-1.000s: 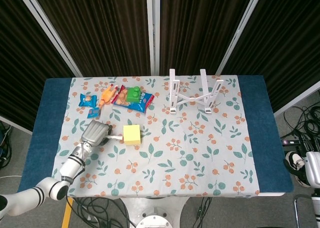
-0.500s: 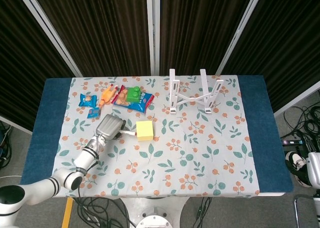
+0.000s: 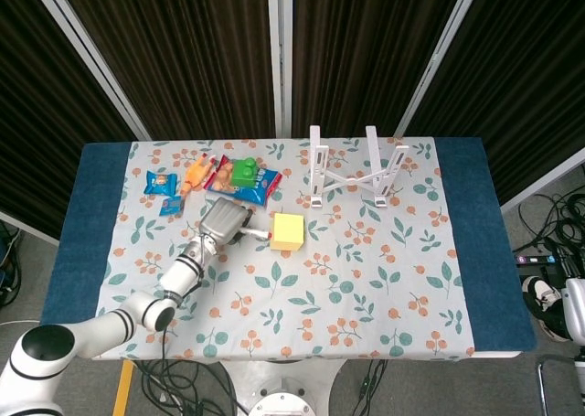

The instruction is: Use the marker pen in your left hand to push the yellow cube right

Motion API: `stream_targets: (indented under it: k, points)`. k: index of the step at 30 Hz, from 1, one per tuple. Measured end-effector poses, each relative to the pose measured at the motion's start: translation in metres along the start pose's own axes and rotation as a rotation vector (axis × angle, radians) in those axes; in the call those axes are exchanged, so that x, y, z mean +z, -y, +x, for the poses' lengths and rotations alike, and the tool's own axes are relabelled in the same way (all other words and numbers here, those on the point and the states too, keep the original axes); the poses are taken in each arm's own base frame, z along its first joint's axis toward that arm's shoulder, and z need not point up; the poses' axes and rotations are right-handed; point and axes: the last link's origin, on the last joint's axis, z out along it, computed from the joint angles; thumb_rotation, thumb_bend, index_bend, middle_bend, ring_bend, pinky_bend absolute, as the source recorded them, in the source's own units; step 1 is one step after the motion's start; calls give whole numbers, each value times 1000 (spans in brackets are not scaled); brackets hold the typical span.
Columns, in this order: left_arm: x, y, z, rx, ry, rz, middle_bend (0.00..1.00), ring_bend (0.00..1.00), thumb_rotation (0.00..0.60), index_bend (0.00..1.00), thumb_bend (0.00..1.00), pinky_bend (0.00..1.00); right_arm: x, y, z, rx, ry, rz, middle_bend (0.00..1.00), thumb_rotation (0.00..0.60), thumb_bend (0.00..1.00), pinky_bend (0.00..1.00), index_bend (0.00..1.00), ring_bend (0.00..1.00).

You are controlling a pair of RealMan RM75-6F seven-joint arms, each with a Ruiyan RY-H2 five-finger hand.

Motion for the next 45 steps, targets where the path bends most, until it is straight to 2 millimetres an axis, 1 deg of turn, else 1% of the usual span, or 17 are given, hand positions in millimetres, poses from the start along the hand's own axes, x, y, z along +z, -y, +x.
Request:
stream_targets:
  k: [4,7,12,16,22,26,32,45]
  points:
    - [4,-2,2,-2,4,3,705,732,600,678,589,878,1,0,0,2,0,2,161,600,176,117,0,42]
    - [1,4,3,-2,-2,19,704,731,600,677,589,878,2,1,0,3,2,8,162,600,176,117,0,42]
    - [-8,22,3,26,1,55,703,732,600,675,590,879,3,3,-1,6,2,17,162,600,176,117,0,42]
    - [-9,24,1,18,13,70,703,732,600,675,589,879,3,2,-1,8,1,16,162,600,176,117,0,42]
    - [3,10,2,7,23,61,703,731,600,675,590,879,0,0,0,3,0,8,162,600,176,117,0,42]
    - [14,-5,5,-10,24,47,703,731,600,675,591,879,0,-1,2,-3,-3,7,163,600,176,117,0,42]
    - [25,-28,11,-11,15,2,703,731,600,675,591,879,0,-1,3,-4,-5,4,164,600,176,117,0,42]
    - [38,-78,19,-37,17,-80,703,730,600,670,590,879,-3,-5,3,-4,0,-13,164,600,176,117,0,42]
